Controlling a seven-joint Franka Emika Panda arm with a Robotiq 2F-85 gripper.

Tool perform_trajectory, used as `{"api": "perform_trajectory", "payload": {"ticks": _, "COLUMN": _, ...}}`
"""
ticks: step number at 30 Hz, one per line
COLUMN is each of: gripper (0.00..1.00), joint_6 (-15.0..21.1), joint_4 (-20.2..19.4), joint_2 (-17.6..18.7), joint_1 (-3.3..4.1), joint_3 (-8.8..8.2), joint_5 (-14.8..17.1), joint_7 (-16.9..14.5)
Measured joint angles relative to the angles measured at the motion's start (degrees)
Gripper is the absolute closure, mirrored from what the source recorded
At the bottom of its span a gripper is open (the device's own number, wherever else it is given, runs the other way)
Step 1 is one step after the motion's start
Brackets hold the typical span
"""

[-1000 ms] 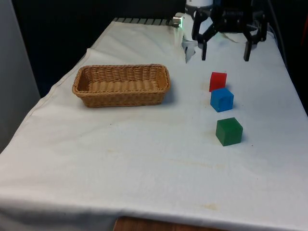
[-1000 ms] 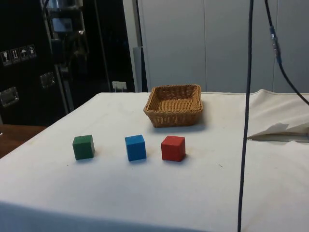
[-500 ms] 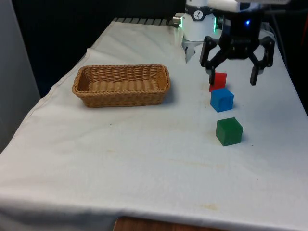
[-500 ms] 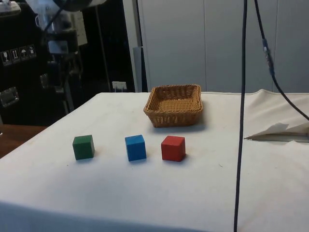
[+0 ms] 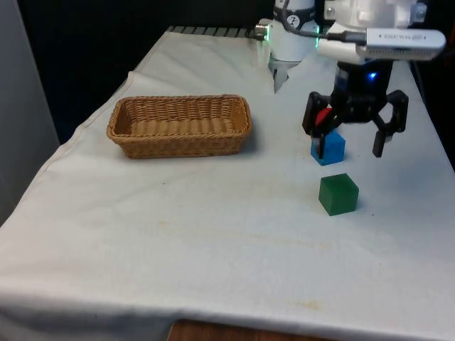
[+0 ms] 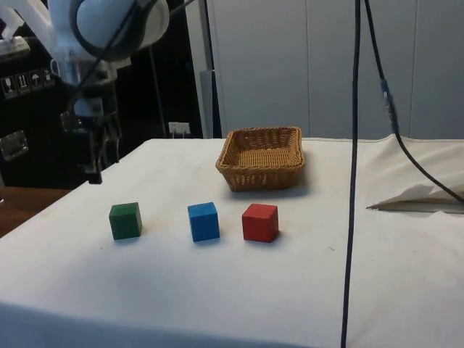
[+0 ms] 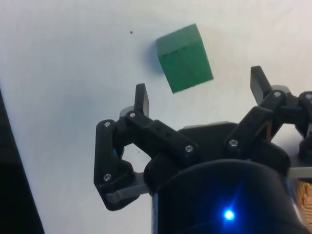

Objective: Pick up exactly two blocks and place them into the basket.

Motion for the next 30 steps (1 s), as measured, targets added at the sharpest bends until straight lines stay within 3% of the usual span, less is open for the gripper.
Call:
{"api": "perform_trajectory", "payload": {"ticks": 12, "gripper": 0.0, "joint_6": 4.81, "joint_4": -0.69, "joint_2": 4.13, "joint_1": -0.06, "joint_3": 0.92, "joint_5": 0.34, "joint_7": -2.12}}
{"api": "perform_trajectory", "payload": {"ticks": 22, "gripper": 0.0, "joint_6": 9.17, "joint_4": -3.95, "joint_2": 5.04, "joint_1": -0.06, "joint_3": 1.15, "joint_5": 2.35, "joint_7": -5.79}}
{"api": "perform_trajectory", "payload": {"ticks": 30, "gripper": 0.0, "joint_6": 9.91, "joint_4": -4.01, "joint_2": 5.27, "joint_1": -0.06, "joint_3": 1.15, "joint_5": 2.41, "joint_7": -6.02}}
